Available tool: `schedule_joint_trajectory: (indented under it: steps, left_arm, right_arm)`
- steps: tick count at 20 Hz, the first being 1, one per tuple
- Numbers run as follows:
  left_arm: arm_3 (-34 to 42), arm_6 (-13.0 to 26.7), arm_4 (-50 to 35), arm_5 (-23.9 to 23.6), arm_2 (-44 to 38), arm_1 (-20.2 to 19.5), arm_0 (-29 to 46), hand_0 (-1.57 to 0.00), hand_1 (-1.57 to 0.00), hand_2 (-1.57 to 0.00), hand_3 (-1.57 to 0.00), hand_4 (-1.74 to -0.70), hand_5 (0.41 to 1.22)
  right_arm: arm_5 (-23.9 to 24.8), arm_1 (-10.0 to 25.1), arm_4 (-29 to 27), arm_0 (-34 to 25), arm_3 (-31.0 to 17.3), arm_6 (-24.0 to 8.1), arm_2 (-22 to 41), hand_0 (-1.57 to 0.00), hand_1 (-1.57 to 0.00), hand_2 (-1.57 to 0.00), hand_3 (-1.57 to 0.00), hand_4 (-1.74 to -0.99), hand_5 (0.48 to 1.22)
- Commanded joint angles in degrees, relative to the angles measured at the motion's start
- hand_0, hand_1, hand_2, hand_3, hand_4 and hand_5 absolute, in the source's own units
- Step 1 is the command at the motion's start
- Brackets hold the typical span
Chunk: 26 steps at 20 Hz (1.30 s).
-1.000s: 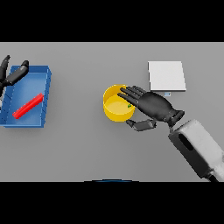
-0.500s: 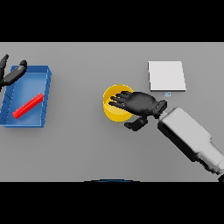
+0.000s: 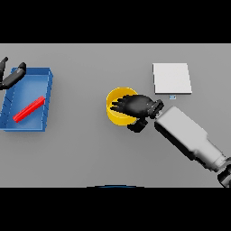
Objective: Pick up the red beaker and tilt it to pour out 1 green nut into yellow bowl. Pick up the yellow bowl and place it on the metallic measuring scale.
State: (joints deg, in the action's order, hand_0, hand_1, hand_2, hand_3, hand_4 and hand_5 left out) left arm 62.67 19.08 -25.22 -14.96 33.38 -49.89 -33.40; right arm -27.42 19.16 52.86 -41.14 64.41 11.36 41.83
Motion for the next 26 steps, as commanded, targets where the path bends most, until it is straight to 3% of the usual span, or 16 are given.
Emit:
schedule_joint_trajectory:
  steps: [1, 3, 4, 5, 6, 8, 10, 12, 15, 20, 23, 26]
  left_arm:
    - [0.8, -0.1, 0.0, -0.5, 0.0, -0.3, 0.4, 0.00, 0.00, 0.00, 0.00, -0.72, 0.686]
    - [0.2, 0.4, 0.1, 0.0, -0.2, -0.7, -0.1, 0.00, 0.00, 0.00, 0.00, -0.71, 0.686]
    - [-0.2, -0.1, 0.3, 0.2, 0.0, -0.4, -0.3, 0.00, 0.00, 0.00, 0.00, -0.71, 0.689]
    - [0.3, -0.1, 0.2, -0.3, 0.0, -0.3, 0.2, 0.00, 0.00, 0.00, 0.00, -0.71, 0.691]
    - [0.0, -0.3, 0.0, 0.1, 0.0, -0.1, 0.3, 0.00, 0.00, 0.00, 0.00, -0.72, 0.692]
    - [0.4, 0.0, 0.2, -0.4, 0.0, -0.4, 0.2, 0.00, 0.00, 0.00, 0.00, -0.72, 0.692]
    - [1.0, -0.7, 0.0, -0.3, -0.2, -0.9, 0.5, 0.00, 0.00, 0.00, 0.00, -0.72, 0.696]
    - [-0.2, -0.8, -0.1, 0.2, -0.2, 0.1, 0.1, 0.00, 0.00, 0.00, 0.00, -0.73, 0.699]
    - [-0.1, -0.8, 0.5, -0.1, -0.1, -0.6, 0.0, 0.00, 0.00, 0.00, 0.00, -0.72, 0.695]
    - [0.6, 0.4, 0.2, 0.3, 0.1, -0.7, -0.4, 0.00, 0.00, 0.00, 0.00, -0.72, 0.694]
    - [1.5, 1.2, 0.1, -0.3, 0.3, -0.6, 0.4, 0.00, 0.00, 0.00, 0.00, -0.72, 0.696]
    - [0.9, 0.7, 0.2, -0.2, 0.3, -0.5, 0.1, 0.00, 0.00, 0.00, 0.00, -0.72, 0.693]
  right_arm:
    - [-0.3, 0.1, -0.6, -0.2, 0.0, 0.9, -0.4, 0.00, 0.00, 0.00, 0.00, -1.305, 0.763]
    - [-1.0, -0.9, -1.0, -0.2, -0.6, -1.3, -0.9, 0.00, -0.02, -0.02, -0.04, -1.336, 0.810]
    - [-1.8, -0.8, -1.1, -0.7, -1.0, -1.2, -1.0, -0.11, -0.10, -0.09, -0.10, -1.360, 0.842]
    - [-1.0, -0.7, -0.6, -0.2, -1.6, -0.9, -0.6, -0.29, -0.24, -0.18, -0.17, -1.387, 0.873]
    - [-0.7, -0.8, -0.2, -0.2, -1.7, -0.4, -0.1, -0.54, -0.47, -0.31, -0.26, -1.420, 0.943]
    - [0.0, -0.7, -0.2, -0.3, -1.9, 0.9, 0.3, -0.91, -0.87, -0.69, -0.46, -1.512, 1.043]
    - [-0.8, 0.2, -0.8, -0.4, -1.5, 2.2, -0.1, -1.15, -1.12, -1.01, -0.72, -1.586, 1.107]
    - [0.2, 0.3, -1.1, -0.5, -1.7, 3.3, -0.1, -1.30, -1.28, -1.16, -0.94, -1.640, 1.148]
    - [0.6, 0.7, -1.0, -0.2, -0.7, 2.4, 0.1, -1.43, -1.42, -1.24, -1.18, -1.689, 1.184]
    - [0.8, 0.3, -2.1, 0.0, 0.4, 1.6, -1.0, -1.53, -1.52, -1.32, -1.31, -1.724, 1.209]
    - [-0.8, 2.6, -3.7, 0.0, 2.8, 2.0, -3.2, -1.55, -1.55, -1.34, -1.33, -1.732, 1.215]
    - [-3.3, 3.5, -5.2, -0.3, 6.7, -1.1, -5.3, -1.56, -1.56, -1.41, -1.25, -1.737, 1.218]
